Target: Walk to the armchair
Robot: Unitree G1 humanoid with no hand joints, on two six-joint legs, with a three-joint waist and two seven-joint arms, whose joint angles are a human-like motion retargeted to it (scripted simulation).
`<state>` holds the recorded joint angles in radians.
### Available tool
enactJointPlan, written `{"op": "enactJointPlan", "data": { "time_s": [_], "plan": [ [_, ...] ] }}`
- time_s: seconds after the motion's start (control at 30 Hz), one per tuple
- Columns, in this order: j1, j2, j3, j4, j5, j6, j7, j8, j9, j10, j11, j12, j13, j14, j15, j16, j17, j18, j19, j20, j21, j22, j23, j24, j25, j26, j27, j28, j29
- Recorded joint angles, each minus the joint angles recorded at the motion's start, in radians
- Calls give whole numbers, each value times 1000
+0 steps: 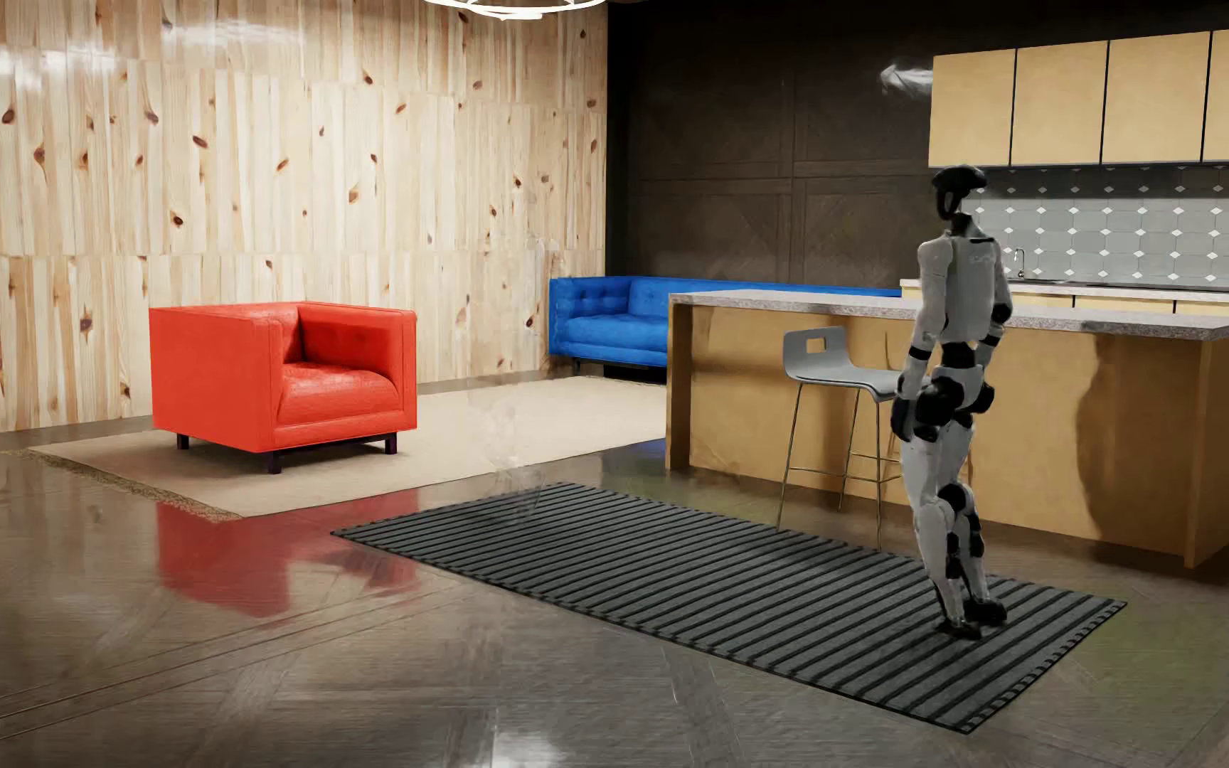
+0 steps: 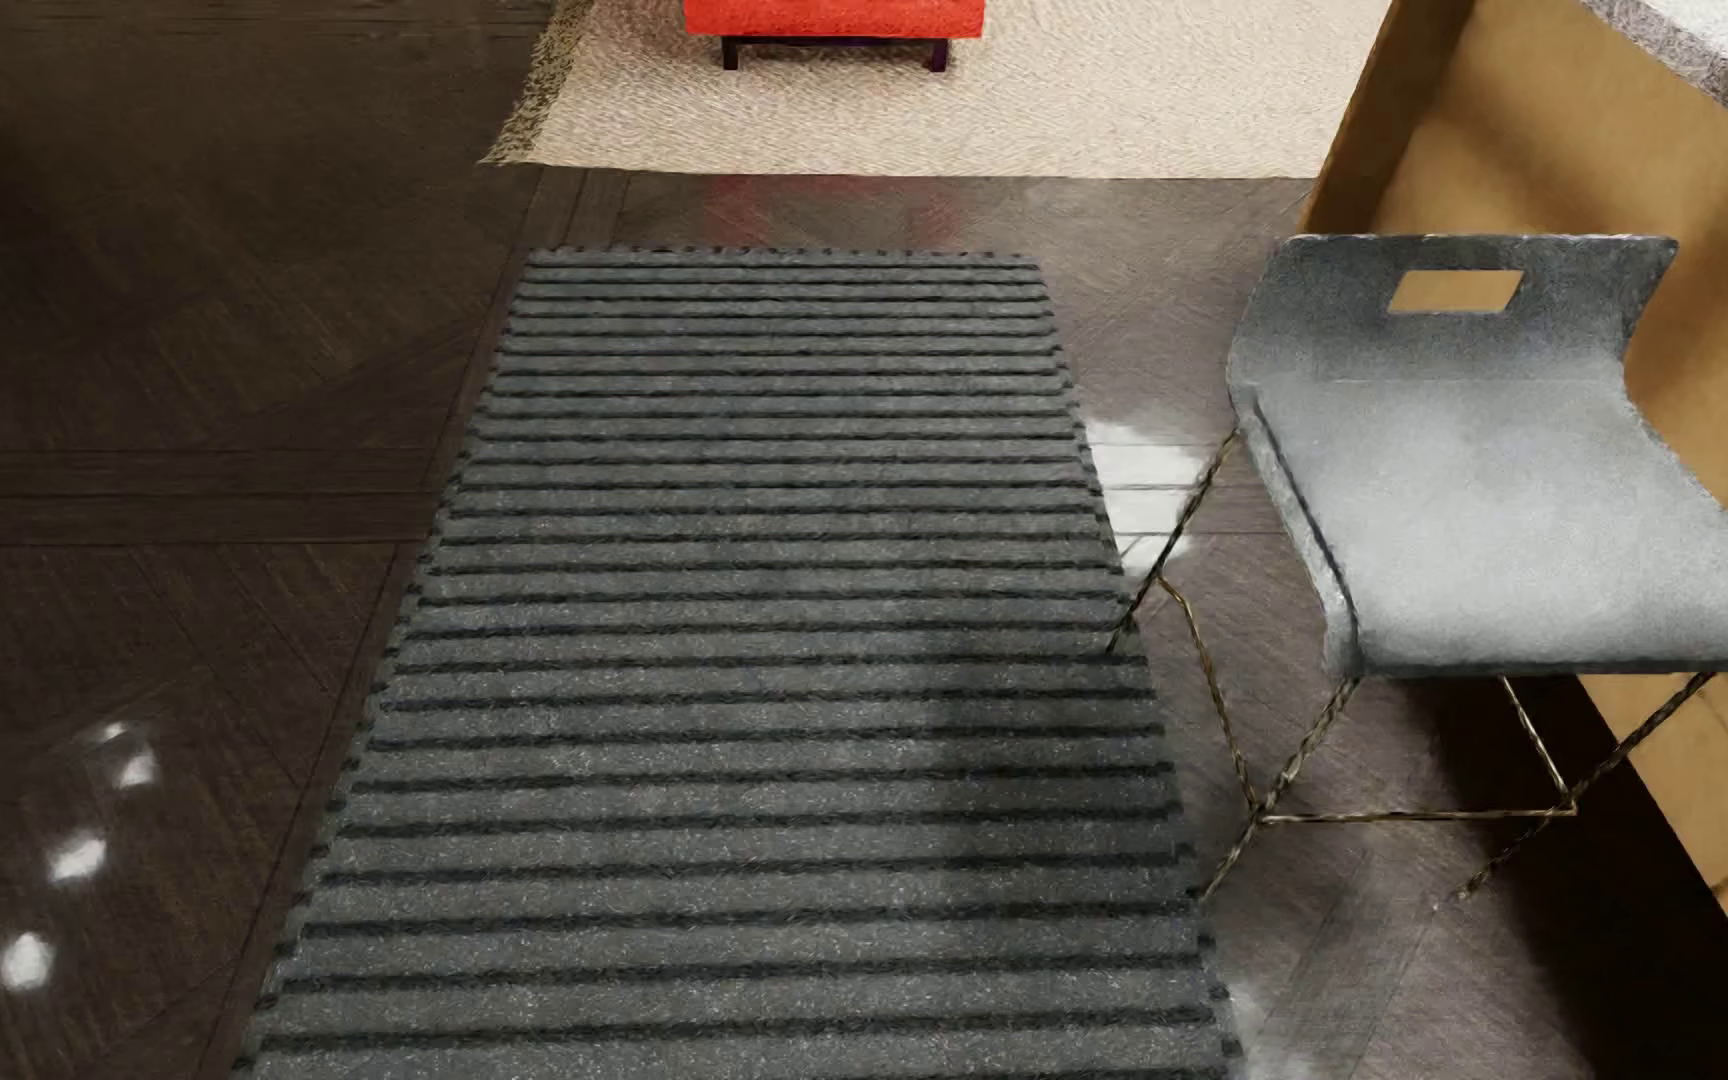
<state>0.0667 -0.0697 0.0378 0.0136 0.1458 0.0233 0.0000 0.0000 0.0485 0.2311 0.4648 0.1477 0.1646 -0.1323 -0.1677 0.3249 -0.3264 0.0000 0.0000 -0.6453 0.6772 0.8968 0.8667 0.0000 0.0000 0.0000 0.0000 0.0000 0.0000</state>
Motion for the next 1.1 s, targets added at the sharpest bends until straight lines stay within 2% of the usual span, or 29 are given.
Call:
{"op": "enactJointPlan", "data": {
  "time_s": [0.03, 0.07, 0.1, 0.13, 0.17, 0.2, 0.23, 0.3, 0.33, 0.47, 0.53, 0.57, 0.6, 0.63, 0.7, 0.73, 0.77, 0.8, 0.83, 0.87, 0.9, 0.93, 0.97, 1.0, 1.07, 1.1],
  "plan": [
    [-27, -25, -26, 4, 10, 1, 0, 0, -4, 23, 14, 6, -8, -24, 16, 3, 3, 0, 0, 67, 5, 13, 2, 0, 0, 0, 0, 0, 0],
    [12, -16, 31, 6, 25, 15, 0, 0, -18, -65, 26, 38, 13, -75, 9, -2, -1, 0, 0, 96, 2, 9, -8, 0, 0, 0, 0, 0, 0],
    [-41, -22, -5, -2, 18, 3, 0, 0, -2, 266, 36, 34, 0, -201, 21, 5, -5, 0, 0, 74, 5, 5, -17, 0, 0, 0, 0, 0, 0],
    [-87, -15, -2, 1, 23, 4, 0, 0, 8, 334, 53, 45, -2, -226, 12, 5, -8, 0, 0, 80, 10, 6, -33, 0, 0, 0, 0, 0, 0],
    [-156, 15, 11, 13, 34, 13, 0, 0, 23, 455, 37, 55, 0, -217, -42, 7, -13, 0, 0, 75, -17, -4, -61, 0, 0, 0, 0, 0, 0],
    [-199, 62, 14, 28, 46, 27, 0, 0, 57, 574, 44, 65, -18, -190, -67, -7, -28, 0, 0, 96, 25, 21, -64, 0, 0, 0, 0, 0, 0],
    [-269, 88, 37, 28, 32, 25, 0, 0, 76, 688, 43, 67, -38, -178, -84, -14, -38, 0, 0, 84, 35, 21, -71, 0, 0, 0, 0, 0, 0],
    [-387, 117, 137, 31, 5, 0, 0, 0, 55, 689, 14, 102, -70, -168, -142, -8, -25, 0, 0, 79, 17, 17, -60, 0, 0, 0, 0, 0, 0],
    [-410, 180, 158, 38, 2, 2, 0, 0, 67, 618, -19, 124, -78, -151, -174, -4, -26, 0, 0, 67, 14, 21, -78, 0, 0, 0, 0, 0, 0],
    [-583, 335, 224, 54, -23, -5, 0, 0, 73, 417, -66, 147, -134, 35, -341, 0, -34, 0, 0, 89, -31, 91, -117, 0, 0, 0, 0, 0, 0],
    [-625, 395, 260, 62, -37, -5, 0, 0, 81, 392, -65, 152, -152, 25, -355, 1, -38, 0, 0, 99, -32, 108, -107, 0, 0, 0, 0, 0, 0],
    [-639, 425, 282, 62, -51, -8, 0, 0, 80, 440, -67, 159, -145, 33, -335, 4, -30, 0, 0, 96, -39, 107, -89, 0, 0, 0, 0, 0, 0],
    [-661, 435, 309, 58, -71, -21, 0, 0, 78, 526, -41, 156, -142, 31, -290, 13, -35, 0, 0, 84, 5, 108, -73, 0, 0, 0, 0, 0, 0],
    [-668, 430, 321, 39, -104, -48, 0, 0, 75, 590, 6, 145, -123, 6, -199, 14, -17, 0, 0, 58, 5, 128, -34, 0, 0, 0, 0, 0, 0],
    [-591, 370, 300, 12, -129, -46, 0, 0, 60, 656, 235, 138, -40, -80, 100, 9, -7, 0, 0, 93, -1, 126, -28, 0, 0, 0, 0, 0, 0],
    [-536, 292, 244, -18, -133, -46, 0, 0, 71, 648, 416, 126, -28, -115, 226, 3, -15, 0, 0, 116, 42, 122, -19, 0, 0, 0, 0, 0, 0],
    [-498, 156, 212, -33, -136, -40, 0, 0, 67, 643, 648, 109, -1, -157, 239, -7, -24, 0, 0, 124, 32, 92, -36, 0, 0, 0, 0, 0, 0],
    [-404, 59, 176, -38, -129, -28, 0, 0, 78, 603, 808, 98, 7, -178, 222, -3, -26, 0, 0, 121, 75, 63, -2, 0, 0, 0, 0, 0, 0],
    [-323, -44, 95, -38, -101, -7, 0, 0, 90, 550, 878, 82, 32, -180, 219, -7, -18, 0, 0, 140, 24, 20, 7, 0, 0, 0, 0, 0, 0],
    [-243, -146, 30, -36, -88, 10, 0, 0, 90, 490, 851, 63, 64, -186, 223, -1, -29, 0, 0, 132, 3, -24, -12, 0, 0, 0, 0, 0, 0],
    [-135, -211, -31, -25, -68, 28, 0, 0, 94, 418, 721, 59, 84, -193, 285, 0, -30, 0, 0, 159, -6, -54, 3, 0, 0, 0, 0, 0, 0],
    [-32, -251, -78, -14, -53, 40, 0, 0, 104, 351, 532, 52, 93, -199, 387, 13, -44, 0, 0, 167, 51, -108, 16, 0, 0, 0, 0, 0, 0],
    [33, -302, -123, -3, -57, 49, 0, 0, 100, 321, 346, 36, 109, -223, 440, 20, -50, 0, 0, 183, 50, -136, 13, 0, 0, 0, 0, 0, 0],
    [96, -337, -158, 0, -60, 50, 0, 0, 91, 288, 168, 16, 129, -263, 375, 31, -56, 0, 0, 186, 46, -164, 5, 0, 0, 0, 0, 0, 0],
    [208, -374, -179, -2, -58, 54, 0, 0, 70, 264, -21, -30, 150, -343, -79, 48, -51, 0, 0, 194, 52, -179, 36, 0, 0, 0, 0, 0, 0],
    [234, -397, -210, 1, -69, 56, 0, 0, 66, 279, -9, -38, 154, -358, -130, 41, -51, 0, 0, 219, 73, -169, 43, 0, 0, 0, 0, 0, 0]
  ]
}}
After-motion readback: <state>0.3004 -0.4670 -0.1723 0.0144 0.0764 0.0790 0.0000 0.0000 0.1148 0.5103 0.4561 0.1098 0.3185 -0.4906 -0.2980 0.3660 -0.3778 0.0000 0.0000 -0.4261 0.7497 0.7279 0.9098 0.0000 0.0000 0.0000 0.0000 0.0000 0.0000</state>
